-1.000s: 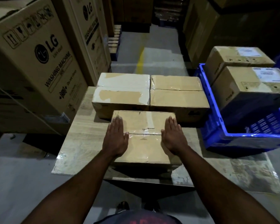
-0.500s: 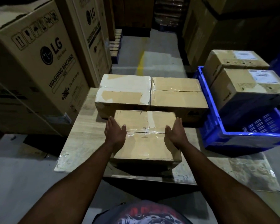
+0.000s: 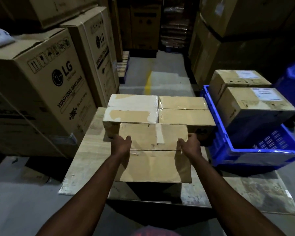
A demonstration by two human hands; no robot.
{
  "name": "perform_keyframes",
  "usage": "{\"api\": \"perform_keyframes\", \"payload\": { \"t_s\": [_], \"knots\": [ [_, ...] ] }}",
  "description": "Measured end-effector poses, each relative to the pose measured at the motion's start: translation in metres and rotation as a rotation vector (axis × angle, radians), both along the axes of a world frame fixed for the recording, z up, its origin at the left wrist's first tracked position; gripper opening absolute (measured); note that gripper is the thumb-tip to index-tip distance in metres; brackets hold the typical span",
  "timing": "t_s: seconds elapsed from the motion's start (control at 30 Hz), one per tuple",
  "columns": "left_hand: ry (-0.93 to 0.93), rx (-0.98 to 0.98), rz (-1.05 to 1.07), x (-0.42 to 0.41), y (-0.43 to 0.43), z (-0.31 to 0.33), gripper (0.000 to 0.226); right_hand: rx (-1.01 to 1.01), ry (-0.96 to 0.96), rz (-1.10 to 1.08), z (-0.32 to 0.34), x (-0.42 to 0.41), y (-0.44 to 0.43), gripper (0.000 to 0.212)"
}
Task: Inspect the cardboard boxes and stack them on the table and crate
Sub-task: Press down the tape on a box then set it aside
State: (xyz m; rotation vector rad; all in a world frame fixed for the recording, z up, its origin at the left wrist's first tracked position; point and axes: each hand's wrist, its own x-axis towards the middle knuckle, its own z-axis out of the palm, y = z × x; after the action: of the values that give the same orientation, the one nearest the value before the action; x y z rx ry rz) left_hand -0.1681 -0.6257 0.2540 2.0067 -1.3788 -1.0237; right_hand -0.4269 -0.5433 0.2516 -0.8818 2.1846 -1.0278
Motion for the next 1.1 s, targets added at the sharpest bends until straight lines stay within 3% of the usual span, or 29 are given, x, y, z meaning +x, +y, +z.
{"api": "perform_keyframes", "payload": {
  "t_s": [0.3,0.7,1.1],
  "knots": [
    [-0.051,-0.254,-0.105,0.017,0.006,0.022,0.044,-0.073,0.041,-0.057,0.029,-0.007,0.006,0.054],
    [0.142,-0.307,-0.092,0.038,0.035,0.010,0.046,-0.180,0.085,-0.054,0.023,0.001,0.048,0.046],
    [0.131,-0.274,-0.152,0.061,0.067,-0.040,0.046,-0.140,0.071,-0.033,-0.011,0.009,0.091,0.045]
  ]
}}
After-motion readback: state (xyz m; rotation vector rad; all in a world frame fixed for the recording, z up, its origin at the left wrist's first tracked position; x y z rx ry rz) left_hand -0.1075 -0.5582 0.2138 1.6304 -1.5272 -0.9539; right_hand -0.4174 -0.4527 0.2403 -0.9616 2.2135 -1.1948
